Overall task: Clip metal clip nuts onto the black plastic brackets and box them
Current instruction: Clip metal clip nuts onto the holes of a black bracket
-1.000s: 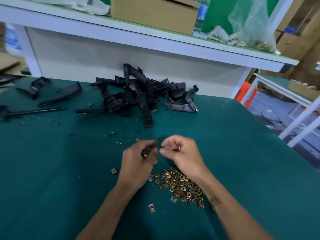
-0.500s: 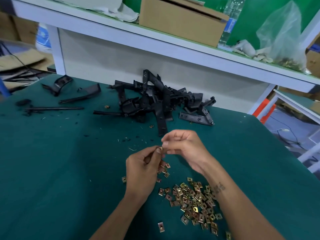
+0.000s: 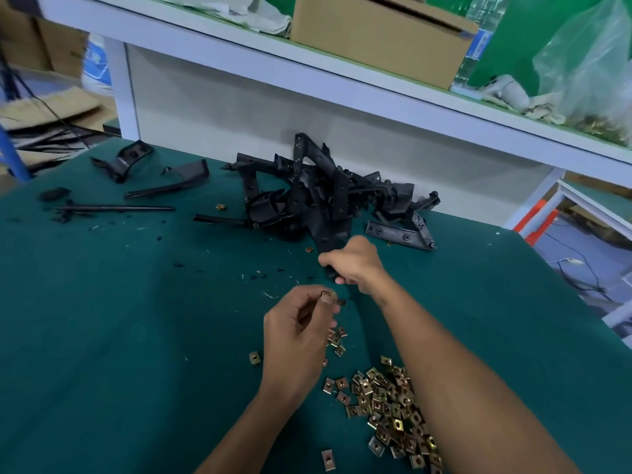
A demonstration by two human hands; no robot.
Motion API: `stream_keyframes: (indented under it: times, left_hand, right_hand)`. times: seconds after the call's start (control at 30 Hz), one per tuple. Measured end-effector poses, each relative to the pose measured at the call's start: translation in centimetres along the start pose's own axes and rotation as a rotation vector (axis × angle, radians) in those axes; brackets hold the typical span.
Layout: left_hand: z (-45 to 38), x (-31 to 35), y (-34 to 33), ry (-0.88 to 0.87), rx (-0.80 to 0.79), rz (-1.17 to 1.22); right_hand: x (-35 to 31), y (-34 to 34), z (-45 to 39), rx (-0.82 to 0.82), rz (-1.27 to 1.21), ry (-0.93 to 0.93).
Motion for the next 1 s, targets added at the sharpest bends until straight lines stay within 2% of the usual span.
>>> stream_keyframes:
  times: [0.07, 0.17, 0.27, 0.37, 0.43, 0.47, 0.5, 0.53, 0.6, 0.63, 0.7, 0.87, 1.0]
  left_hand:
    - [-0.1, -0.3, 0.0, -0.004, -0.011, 0.063]
    - [-0.4, -0.6, -0.1, 0.083, -0.045, 0.228]
    - [-0.3, -0.5, -0.3, 0.179, -0.104, 0.376]
    - [0.0, -0.2, -0.7, 0.224, -0.196, 0.497]
    - [0.2, 0.2, -0.7, 0.221, -0.191, 0.513]
    - [0.2, 0.4, -0.6, 0.219, -0.165, 0.492]
    - [0.3, 0.5, -0.5, 0.214, -0.135, 0.455]
    - [0.4, 0.6, -0.4, 0.205, -0.113, 0.405]
    - [0.5, 0.8, -0.4, 0.176, -0.107, 0.306]
    - [0.6, 0.8, -0.5, 0.166, -0.115, 0.268]
    - [0.9, 0.7, -0.7, 0.154, -0.149, 0.212]
    - [1.7, 0.7, -1.5, 0.127, -0.274, 0.139]
    - [2.2, 0.6, -1.9, 0.105, -0.323, 0.073]
  right_hand:
    - [0.9, 0.6, 1.4, -0.041, -0.236, 0.000]
    - [2.4, 1.2, 5.0, -0.074, -0.454, 0.114]
    - [3.7, 0.4, 10.0, -0.231, -0.597, 0.258]
    - [4.1, -0.6, 14.3, -0.404, -0.529, 0.322]
    - [4.4, -0.6, 15.9, -0.479, -0.427, 0.322]
    - [4.7, -0.4, 16.3, -0.444, -0.354, 0.343]
    - [5.0, 0.0, 16.6, -0.329, -0.267, 0.388]
    - [5.3, 0.6, 16.8, -0.155, -0.190, 0.451]
    - [5.4, 1.8, 17.5, 0.199, -0.194, 0.589]
    - [5.4, 2.1, 17.8, 0.289, -0.247, 0.644]
    - [5.3, 2.0, 17.7, 0.299, -0.330, 0.697]
    - [5.5, 1.3, 17.5, 0.255, -0.426, 0.690]
    - [6.2, 1.5, 17.0, 0.114, -0.529, 0.654]
Point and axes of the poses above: each hand's wrist, its own z-axis away from the middle knuckle, its own y-axis out of the back of the hand, x = y × z, the point moved 4 cm from there along -z, towards the middle knuckle, and after that the axes turned 7 degrees about -x, right-handed, at the moved point
